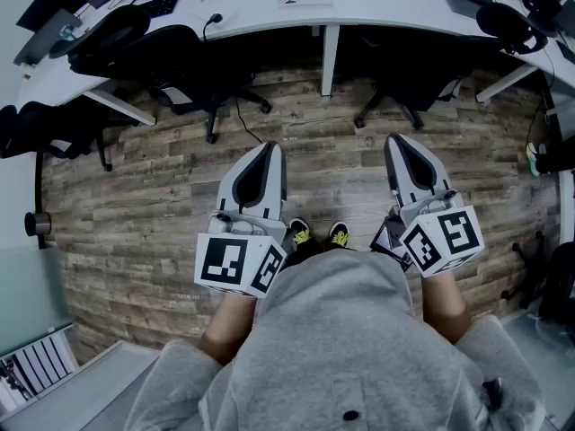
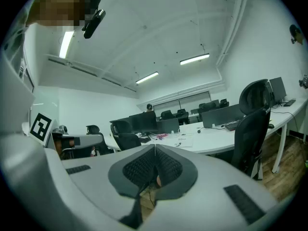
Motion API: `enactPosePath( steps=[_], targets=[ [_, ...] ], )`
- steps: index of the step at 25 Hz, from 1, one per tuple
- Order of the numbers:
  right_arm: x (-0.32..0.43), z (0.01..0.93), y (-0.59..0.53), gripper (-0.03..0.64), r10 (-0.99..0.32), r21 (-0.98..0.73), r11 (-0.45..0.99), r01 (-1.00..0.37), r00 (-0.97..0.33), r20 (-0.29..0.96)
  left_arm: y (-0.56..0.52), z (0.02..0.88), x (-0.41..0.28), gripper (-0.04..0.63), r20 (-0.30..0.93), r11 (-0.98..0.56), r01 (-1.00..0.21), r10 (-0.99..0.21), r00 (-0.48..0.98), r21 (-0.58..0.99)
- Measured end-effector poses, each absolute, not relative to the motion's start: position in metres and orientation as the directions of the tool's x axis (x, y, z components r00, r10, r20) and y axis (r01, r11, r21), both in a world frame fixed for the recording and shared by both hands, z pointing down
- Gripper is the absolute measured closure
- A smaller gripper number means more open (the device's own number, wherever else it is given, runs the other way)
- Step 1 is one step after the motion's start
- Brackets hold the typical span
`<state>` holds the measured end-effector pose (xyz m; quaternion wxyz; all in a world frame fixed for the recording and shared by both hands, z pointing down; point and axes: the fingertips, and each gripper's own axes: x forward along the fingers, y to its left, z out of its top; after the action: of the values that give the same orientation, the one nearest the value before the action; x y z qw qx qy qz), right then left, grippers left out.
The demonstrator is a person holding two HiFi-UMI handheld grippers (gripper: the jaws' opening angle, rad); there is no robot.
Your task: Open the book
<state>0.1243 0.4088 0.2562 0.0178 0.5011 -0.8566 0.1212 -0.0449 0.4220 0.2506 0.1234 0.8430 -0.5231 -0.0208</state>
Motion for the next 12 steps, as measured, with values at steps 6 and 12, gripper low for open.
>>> enactPosePath(
  steps=[6, 12],
  targets=[
    [0.118, 0.258, 0.405, 0.591, -0.856, -0.194, 0.469, -0.861, -0.498, 0.142, 0.418, 0.250, -0.056, 0.586, 0.108, -0.391, -0.909, -0.907, 0.408, 0.146],
    [0.110, 0.256, 0.402, 0.591, -0.856, -0.228, 0.462, -0.857, -0.498, 0.138, 0.413, 0.249, -0.064, 0.586, 0.115, -0.393, -0.907, -0.904, 0.411, 0.152]
  ],
)
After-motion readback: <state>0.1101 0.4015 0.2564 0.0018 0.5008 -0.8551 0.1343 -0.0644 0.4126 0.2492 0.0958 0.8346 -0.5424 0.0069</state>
